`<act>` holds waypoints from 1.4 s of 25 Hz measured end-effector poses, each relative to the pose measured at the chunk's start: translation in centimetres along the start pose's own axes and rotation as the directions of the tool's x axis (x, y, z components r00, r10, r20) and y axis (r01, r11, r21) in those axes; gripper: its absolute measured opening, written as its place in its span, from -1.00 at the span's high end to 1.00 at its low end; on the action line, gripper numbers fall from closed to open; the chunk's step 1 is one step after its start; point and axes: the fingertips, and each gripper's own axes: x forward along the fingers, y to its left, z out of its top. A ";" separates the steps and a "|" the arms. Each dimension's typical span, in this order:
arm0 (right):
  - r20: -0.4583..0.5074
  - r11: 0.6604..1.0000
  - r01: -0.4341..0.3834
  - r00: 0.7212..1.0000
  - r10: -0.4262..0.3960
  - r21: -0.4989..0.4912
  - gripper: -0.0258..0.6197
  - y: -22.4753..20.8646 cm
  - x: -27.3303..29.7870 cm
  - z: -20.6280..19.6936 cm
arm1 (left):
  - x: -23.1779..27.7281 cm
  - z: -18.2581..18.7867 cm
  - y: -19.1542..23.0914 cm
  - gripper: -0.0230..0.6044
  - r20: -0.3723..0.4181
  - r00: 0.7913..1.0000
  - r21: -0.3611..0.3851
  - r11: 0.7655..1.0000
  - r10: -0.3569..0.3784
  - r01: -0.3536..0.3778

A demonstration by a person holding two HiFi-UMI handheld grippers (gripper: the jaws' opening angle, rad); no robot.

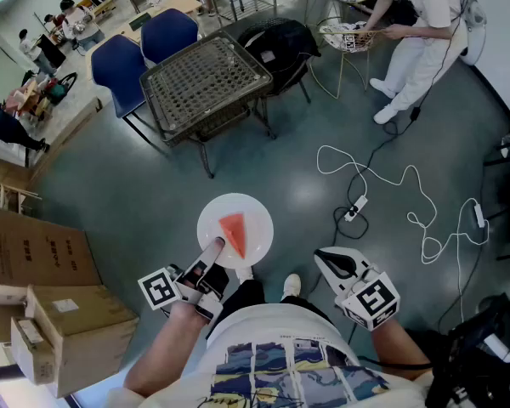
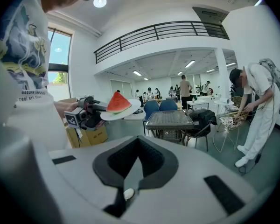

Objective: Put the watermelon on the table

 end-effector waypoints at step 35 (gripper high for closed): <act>0.006 0.992 0.044 0.999 -0.044 -0.121 0.76 -10.1 16.0 11.0 | 10.5 18.7 4.3 0.84 0.020 0.999 0.016 0.999 -0.049 0.049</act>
